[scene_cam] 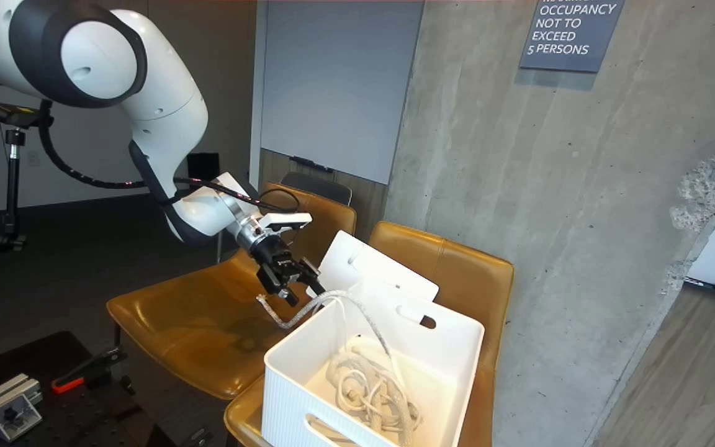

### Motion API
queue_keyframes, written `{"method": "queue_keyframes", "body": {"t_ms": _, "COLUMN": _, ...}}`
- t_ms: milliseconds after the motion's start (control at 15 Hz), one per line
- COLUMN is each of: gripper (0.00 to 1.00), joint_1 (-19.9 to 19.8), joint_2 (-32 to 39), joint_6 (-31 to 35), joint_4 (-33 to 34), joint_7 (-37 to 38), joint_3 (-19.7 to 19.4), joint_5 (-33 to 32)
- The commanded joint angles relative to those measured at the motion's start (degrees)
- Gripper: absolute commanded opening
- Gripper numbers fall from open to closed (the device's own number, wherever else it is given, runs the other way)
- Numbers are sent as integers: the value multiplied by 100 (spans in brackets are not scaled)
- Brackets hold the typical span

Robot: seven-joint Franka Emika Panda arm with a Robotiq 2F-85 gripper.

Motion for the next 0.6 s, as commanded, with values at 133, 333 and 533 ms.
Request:
{"method": "queue_keyframes", "body": {"t_ms": 133, "gripper": 100, "joint_1": -155, "joint_2": 310, "joint_6": 128, "joint_4": 298, "joint_7": 349, "joint_3": -11, "joint_5": -90}}
{"method": "queue_keyframes", "body": {"t_ms": 333, "gripper": 100, "joint_1": -198, "joint_2": 487, "joint_6": 200, "joint_4": 456, "joint_7": 563, "joint_3": -33, "joint_5": -84}}
{"method": "queue_keyframes", "body": {"t_ms": 533, "gripper": 72, "joint_1": -207, "joint_2": 643, "joint_6": 249, "joint_4": 645, "joint_7": 814, "joint_3": -65, "joint_5": -90}}
